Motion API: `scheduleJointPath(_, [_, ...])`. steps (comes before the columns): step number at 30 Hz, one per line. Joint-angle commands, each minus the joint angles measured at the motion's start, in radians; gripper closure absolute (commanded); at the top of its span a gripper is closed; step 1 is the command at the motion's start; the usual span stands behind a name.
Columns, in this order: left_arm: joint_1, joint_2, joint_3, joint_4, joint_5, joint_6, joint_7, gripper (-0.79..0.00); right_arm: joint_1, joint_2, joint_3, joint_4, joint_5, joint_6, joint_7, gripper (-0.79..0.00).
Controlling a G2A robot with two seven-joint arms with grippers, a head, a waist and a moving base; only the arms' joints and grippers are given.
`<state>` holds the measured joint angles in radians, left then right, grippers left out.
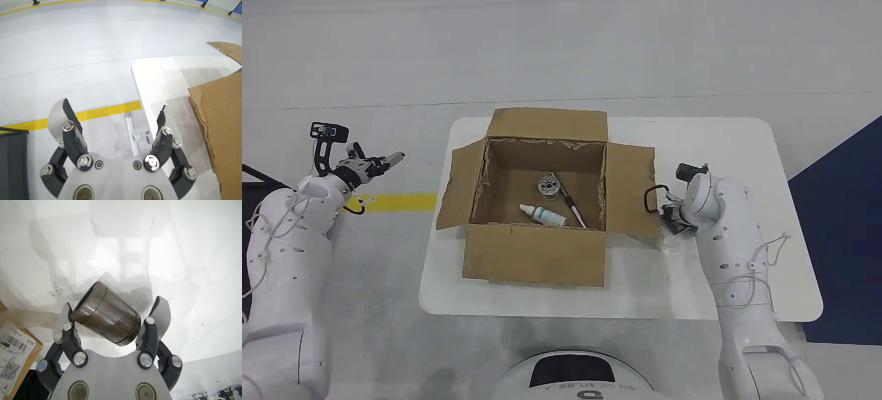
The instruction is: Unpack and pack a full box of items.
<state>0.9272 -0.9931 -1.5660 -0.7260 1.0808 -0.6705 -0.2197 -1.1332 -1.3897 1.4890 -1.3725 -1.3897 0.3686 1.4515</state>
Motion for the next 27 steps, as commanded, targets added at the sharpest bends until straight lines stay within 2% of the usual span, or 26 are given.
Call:
scheduleJointPath(1, [0.0, 0.0, 0.0, 0.0, 0.0, 0.0, 0.0, -0.785, 0.005, -0.004, 0.006, 0.008, -0.005, -0.002, 0.002, -0.299])
scheduleJointPath(3, [0.0, 0.0, 0.0, 0.0, 0.0, 0.0, 0.0, -0.785, 0.009, -0.008, 0.012, 0.013, -0.01, -0.004, 0.004, -0.206])
scheduleJointPath(5, [0.0, 0.0, 0.0, 0.0, 0.0, 0.0, 0.0, -0.785, 0.012, -0.012, 0.018, 0.013, -0.016, -0.006, 0.006, 0.0])
scheduleJointPath(14, [0.0, 0.0, 0.0, 0.0, 0.0, 0.0, 0.0, -0.785, -0.021, -0.025, 0.063, -0.091, 0.013, -0.011, 0.011, 0.0])
scheduleJointPath(21, [0.0, 0.0, 0.0, 0.0, 0.0, 0.0, 0.0, -0.785, -0.025, -0.031, 0.085, -0.095, 0.004, -0.005, 0.005, 0.0])
scheduleJointPath(27, [0.0, 0.0, 0.0, 0.0, 0.0, 0.0, 0.0, -0.785, -0.054, -0.033, 0.15, -0.168, 0.088, 0.018, -0.018, 0.0])
